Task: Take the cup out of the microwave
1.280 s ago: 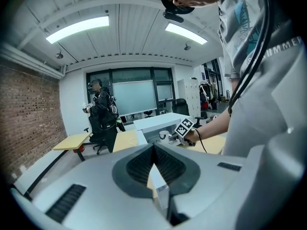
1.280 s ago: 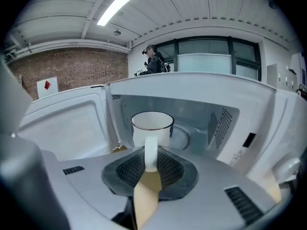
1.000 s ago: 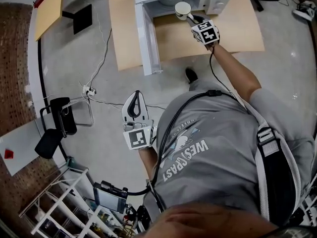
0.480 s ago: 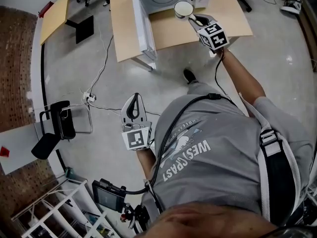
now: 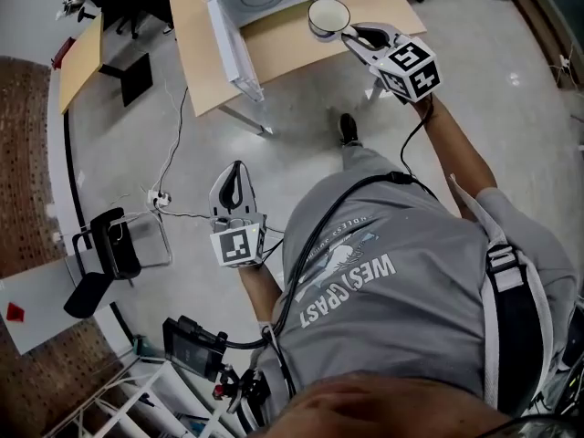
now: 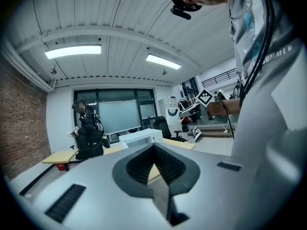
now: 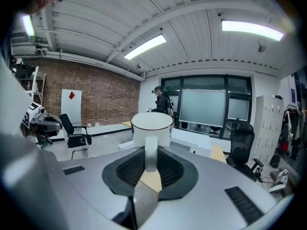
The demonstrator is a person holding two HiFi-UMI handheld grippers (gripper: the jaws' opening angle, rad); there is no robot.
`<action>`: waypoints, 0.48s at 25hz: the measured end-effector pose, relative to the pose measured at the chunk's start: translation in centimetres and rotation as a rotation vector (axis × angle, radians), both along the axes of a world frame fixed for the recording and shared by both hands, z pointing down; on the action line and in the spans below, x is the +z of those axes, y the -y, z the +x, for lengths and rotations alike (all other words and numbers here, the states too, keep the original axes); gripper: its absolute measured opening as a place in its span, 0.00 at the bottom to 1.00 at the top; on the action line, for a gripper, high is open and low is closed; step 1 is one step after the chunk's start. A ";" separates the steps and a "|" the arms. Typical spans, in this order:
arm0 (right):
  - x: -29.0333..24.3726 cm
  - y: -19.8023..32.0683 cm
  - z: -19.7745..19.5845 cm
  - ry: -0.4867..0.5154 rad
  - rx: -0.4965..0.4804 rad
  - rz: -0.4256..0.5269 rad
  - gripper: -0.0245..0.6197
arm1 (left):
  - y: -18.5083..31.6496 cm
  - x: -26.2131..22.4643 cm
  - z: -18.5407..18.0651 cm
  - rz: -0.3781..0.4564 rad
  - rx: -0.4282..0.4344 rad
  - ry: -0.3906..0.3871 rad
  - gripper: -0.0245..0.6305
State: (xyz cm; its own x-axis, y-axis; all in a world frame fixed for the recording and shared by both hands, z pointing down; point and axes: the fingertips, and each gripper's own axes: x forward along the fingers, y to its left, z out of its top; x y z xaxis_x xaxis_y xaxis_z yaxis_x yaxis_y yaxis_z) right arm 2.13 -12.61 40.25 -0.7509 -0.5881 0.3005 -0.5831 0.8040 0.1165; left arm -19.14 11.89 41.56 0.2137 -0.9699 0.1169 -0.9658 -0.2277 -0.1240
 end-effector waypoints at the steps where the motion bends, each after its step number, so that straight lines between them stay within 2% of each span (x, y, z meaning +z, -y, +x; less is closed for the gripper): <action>1: -0.5 -0.9 1.0 0.007 0.009 0.000 0.15 | 0.1 0.0 0.4 0.000 0.018 0.014 0.10; 3: -1.6 -2.5 3.2 0.017 0.035 0.002 0.15 | 0.5 0.1 1.0 -0.010 0.054 0.040 0.10; 8: -4.0 -5.1 7.6 0.033 0.075 0.017 0.15 | 1.7 -0.5 3.2 0.024 0.114 0.003 0.11; 12: -5.1 -6.5 10.7 0.040 0.101 0.034 0.15 | 3.1 -0.5 4.8 0.035 0.149 0.016 0.11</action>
